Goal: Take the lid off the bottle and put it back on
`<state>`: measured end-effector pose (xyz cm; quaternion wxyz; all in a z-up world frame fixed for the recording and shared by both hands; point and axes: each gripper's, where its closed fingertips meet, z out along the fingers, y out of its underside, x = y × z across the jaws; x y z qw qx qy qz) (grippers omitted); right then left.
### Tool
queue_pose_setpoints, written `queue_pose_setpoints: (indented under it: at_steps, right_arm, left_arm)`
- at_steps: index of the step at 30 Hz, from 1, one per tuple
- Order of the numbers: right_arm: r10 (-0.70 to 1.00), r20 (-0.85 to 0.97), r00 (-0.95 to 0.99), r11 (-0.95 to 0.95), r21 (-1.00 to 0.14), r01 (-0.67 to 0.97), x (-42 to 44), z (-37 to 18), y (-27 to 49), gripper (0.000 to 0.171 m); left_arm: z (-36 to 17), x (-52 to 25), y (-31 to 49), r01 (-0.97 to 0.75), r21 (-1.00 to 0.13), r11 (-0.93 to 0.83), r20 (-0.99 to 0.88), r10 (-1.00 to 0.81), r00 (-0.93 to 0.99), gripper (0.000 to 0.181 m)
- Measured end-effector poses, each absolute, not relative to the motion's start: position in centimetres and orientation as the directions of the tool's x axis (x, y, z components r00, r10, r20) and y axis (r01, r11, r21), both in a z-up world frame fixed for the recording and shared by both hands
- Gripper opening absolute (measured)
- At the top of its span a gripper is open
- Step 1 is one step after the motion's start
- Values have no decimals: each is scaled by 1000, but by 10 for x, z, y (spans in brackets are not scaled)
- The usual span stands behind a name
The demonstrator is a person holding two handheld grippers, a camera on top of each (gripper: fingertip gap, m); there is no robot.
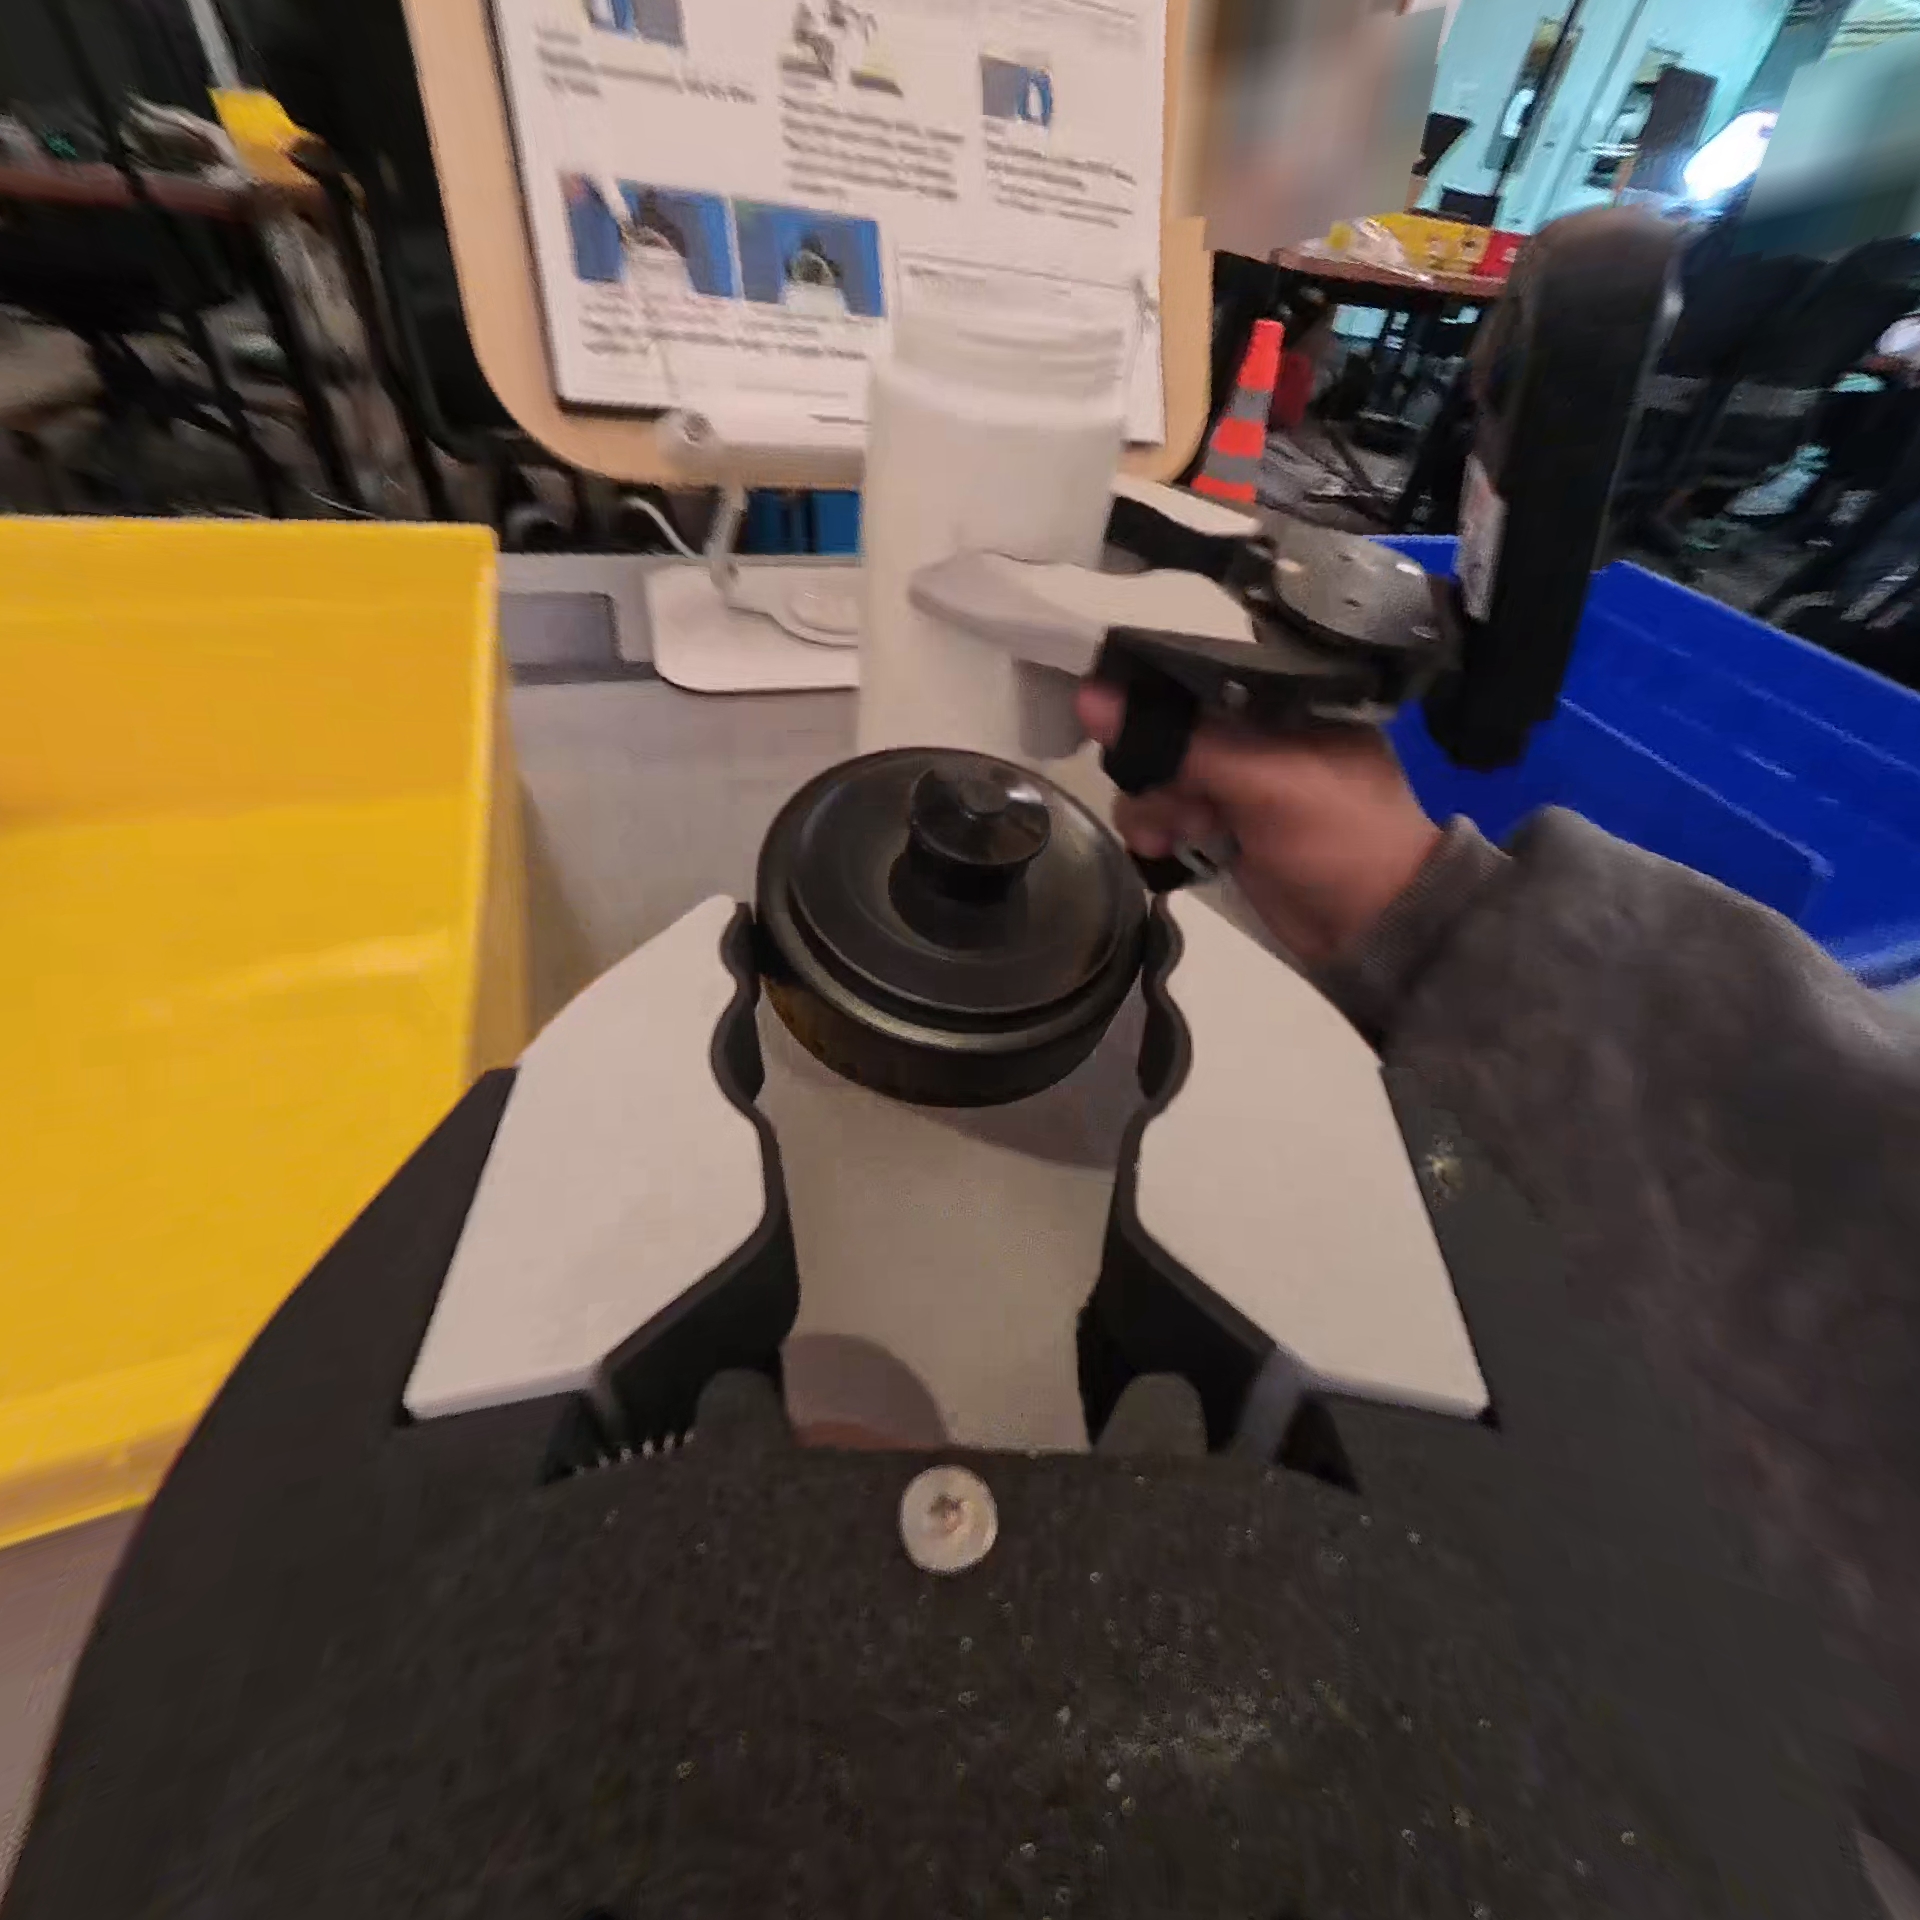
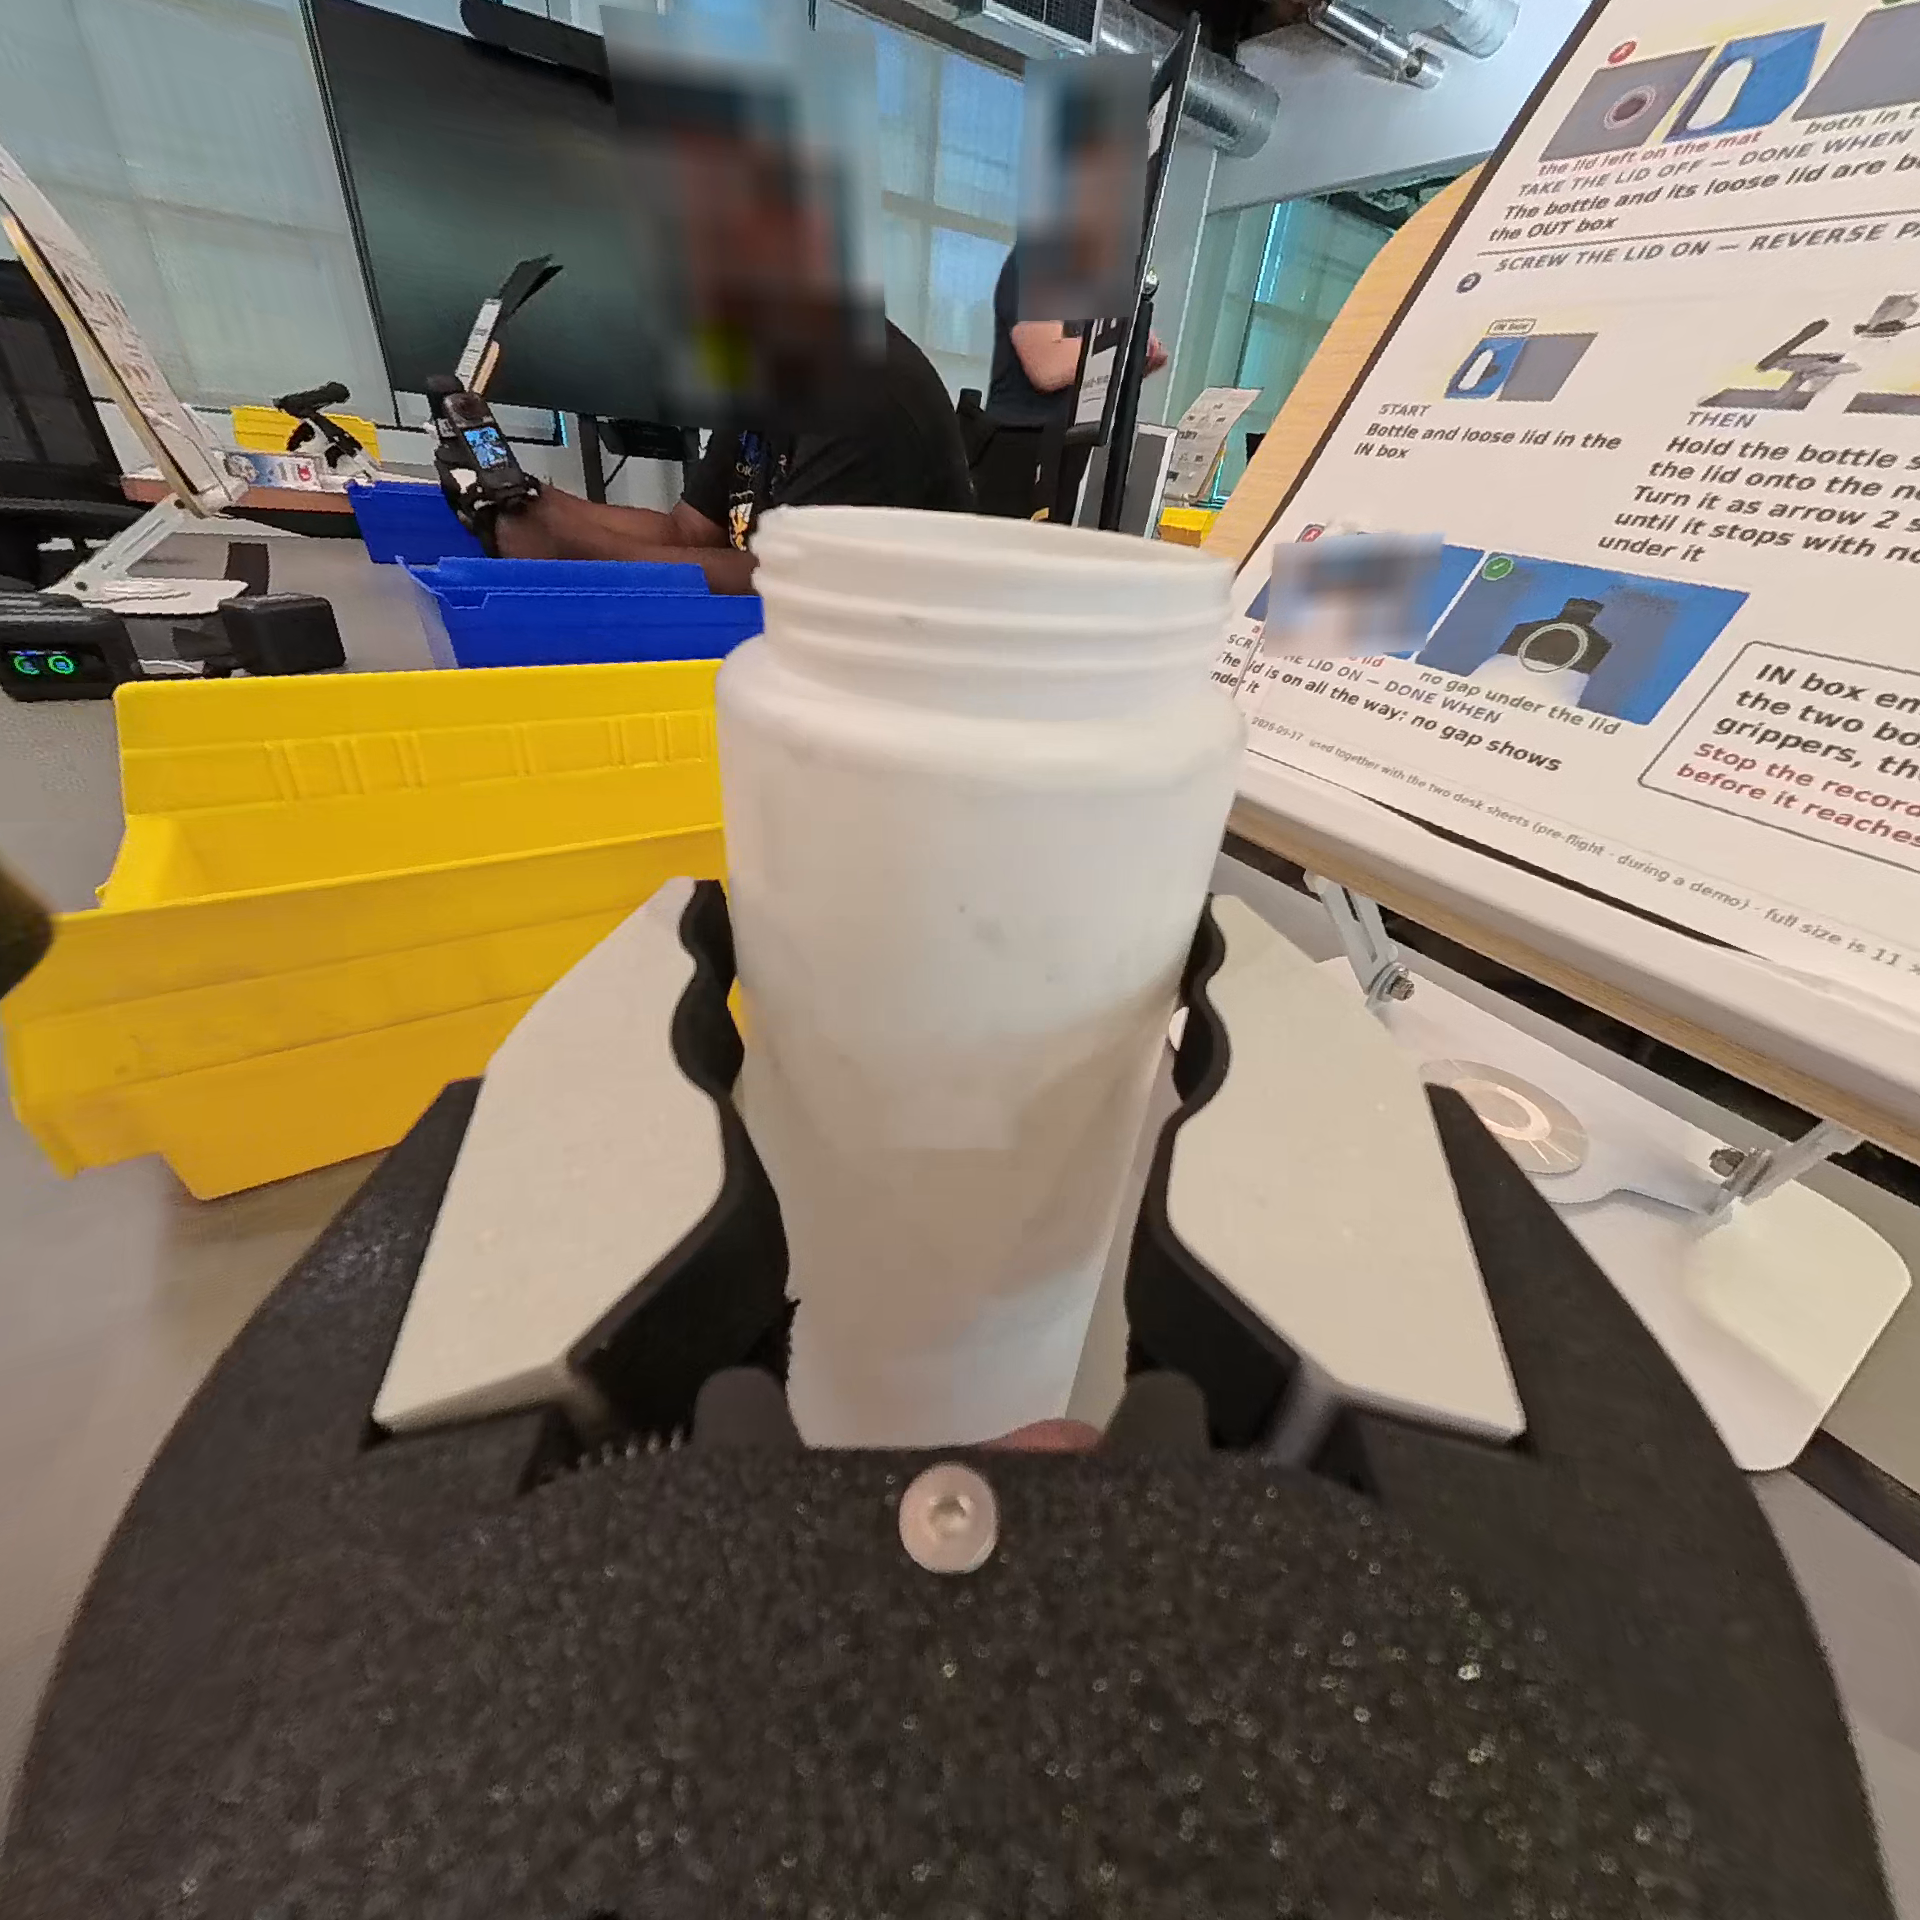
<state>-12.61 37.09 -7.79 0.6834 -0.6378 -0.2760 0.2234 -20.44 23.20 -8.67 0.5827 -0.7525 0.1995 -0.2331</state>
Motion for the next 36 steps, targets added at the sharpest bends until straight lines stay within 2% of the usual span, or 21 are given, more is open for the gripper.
queue_pose_setpoints:
  at_steps: [5,9,15,22,25,31,36]
  right_arm:
    - [658,91,747,92,-995,40,-126,-78,371,83]
    - [685,73,725,92,-996,13,-128,-77,367,83]
    - [669,82,739,79,-996,40,-125,-77,369,82]
    - [630,138,764,113,-990,86,-120,-53,365,82]
    - [590,210,780,188,-975,121,-119,-15,353,82]
    - [441,368,819,416,-892,177,-99,106,288,82]
    - [236,508,829,533,-780,326,-51,196,217,82]
  left_arm:
    - [-86,-197,234,-158,-982,-104,-63,-609,791,70]
    - [-99,-190,229,-102,-974,-202,58,-657,751,70]
    - [-98,-174,213,-184,-977,-111,-53,-704,708,70]
    - [-104,-170,213,-152,-969,-196,37,-719,694,71]
    - [-107,-175,217,-136,-963,-233,74,-712,698,71]
    - [-114,-180,219,-111,-944,-312,155,-711,686,71]
    - [-120,-174,213,-111,-924,-366,209,-727,654,70]
